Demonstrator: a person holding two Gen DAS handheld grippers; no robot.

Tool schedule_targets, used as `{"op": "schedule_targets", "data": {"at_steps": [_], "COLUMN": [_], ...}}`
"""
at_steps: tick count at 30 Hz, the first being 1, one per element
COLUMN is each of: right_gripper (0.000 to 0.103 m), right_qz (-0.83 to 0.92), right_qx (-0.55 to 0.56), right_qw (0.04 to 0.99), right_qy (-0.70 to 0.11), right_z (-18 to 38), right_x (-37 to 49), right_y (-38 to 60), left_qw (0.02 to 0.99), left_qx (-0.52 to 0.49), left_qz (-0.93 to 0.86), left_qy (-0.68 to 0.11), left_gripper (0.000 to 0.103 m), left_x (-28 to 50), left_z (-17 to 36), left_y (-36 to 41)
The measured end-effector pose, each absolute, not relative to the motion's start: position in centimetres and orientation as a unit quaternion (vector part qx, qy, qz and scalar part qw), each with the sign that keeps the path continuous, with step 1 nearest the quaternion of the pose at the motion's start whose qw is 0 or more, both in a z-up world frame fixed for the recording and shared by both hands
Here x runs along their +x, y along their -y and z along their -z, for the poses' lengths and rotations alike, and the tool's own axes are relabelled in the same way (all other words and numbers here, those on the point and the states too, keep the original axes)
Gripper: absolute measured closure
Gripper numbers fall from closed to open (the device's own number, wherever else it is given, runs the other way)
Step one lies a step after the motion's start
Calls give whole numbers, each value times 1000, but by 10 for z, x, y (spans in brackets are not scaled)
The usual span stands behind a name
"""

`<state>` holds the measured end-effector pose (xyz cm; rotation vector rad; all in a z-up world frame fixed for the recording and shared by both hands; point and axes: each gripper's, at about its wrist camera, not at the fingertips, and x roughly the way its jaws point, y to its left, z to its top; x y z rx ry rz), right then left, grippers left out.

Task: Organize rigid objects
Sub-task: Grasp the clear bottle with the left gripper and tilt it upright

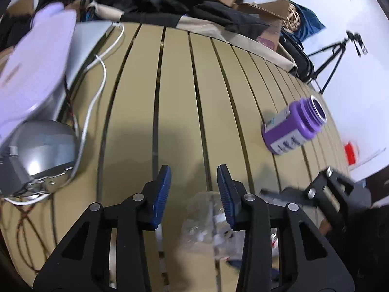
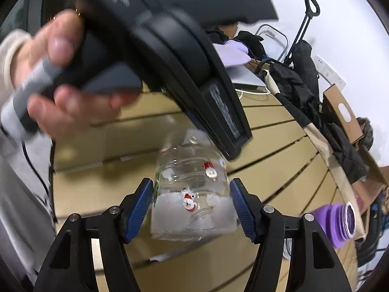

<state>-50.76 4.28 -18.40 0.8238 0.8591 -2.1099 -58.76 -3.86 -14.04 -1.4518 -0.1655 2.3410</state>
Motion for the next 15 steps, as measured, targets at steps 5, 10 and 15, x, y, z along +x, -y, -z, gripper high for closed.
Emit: {"op": "schedule_targets", "data": {"at_steps": [5, 10, 15], "right_gripper": [22, 22, 22], "right_qz": [823, 839, 843], "right_qx": [329, 322, 329], "right_qw": [332, 305, 345], "right_qy": [-322, -315, -250], "right_z": [182, 171, 160], "right_x": [-509, -505, -507], "right_y": [-59, -86, -107], "left_qw": [188, 263, 369], "left_qx": [-497, -458, -429], "left_qz": [-847, -849, -810], "left_qy": [-5, -24, -154], "left_gripper": [67, 33, 21], "left_x": [-574, -559, -547], "left_z": [128, 95, 86], "left_y": [35, 28, -31]}}
